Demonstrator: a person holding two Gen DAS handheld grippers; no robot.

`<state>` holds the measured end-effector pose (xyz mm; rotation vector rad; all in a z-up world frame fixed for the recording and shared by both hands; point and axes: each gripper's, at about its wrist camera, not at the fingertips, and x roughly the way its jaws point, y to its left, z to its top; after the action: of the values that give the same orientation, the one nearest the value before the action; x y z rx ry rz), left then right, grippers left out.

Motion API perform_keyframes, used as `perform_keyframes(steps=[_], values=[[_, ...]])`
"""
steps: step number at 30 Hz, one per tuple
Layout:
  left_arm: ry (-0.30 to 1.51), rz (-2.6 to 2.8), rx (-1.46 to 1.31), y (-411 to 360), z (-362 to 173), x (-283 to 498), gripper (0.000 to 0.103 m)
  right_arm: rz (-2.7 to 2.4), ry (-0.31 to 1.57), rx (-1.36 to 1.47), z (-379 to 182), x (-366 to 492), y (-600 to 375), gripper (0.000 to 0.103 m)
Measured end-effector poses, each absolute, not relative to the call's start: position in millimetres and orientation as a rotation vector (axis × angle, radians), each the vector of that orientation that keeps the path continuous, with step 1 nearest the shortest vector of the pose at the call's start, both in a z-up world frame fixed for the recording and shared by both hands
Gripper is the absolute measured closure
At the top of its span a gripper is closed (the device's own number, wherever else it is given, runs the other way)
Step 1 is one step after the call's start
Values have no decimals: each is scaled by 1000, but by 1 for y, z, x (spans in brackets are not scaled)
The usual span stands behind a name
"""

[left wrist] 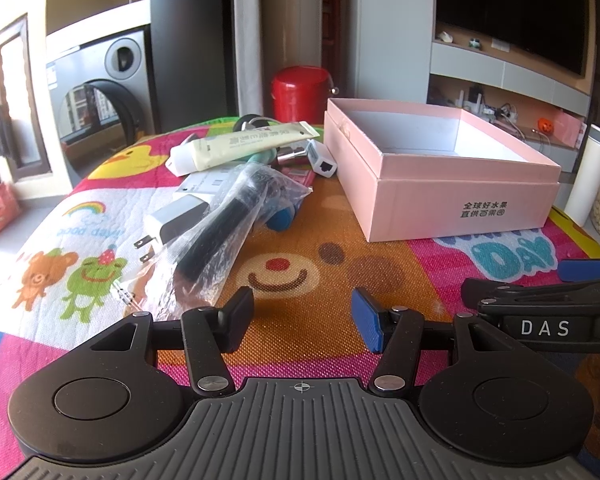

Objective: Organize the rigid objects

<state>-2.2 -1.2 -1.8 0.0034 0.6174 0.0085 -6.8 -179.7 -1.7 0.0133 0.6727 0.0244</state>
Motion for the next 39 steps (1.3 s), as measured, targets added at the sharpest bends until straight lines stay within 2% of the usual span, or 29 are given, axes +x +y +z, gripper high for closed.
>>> perform_keyframes(steps=[29, 32, 39], values=[[615, -29, -3, 0, 0, -6, 45, 32, 715, 25, 1, -5, -182, 0], [620, -94, -41, 10, 6, -4, 46, 55, 780, 15, 6, -1, -183, 0], [600, -208, -72, 53, 21, -7, 46, 65, 782, -16, 5, 0, -180, 0]])
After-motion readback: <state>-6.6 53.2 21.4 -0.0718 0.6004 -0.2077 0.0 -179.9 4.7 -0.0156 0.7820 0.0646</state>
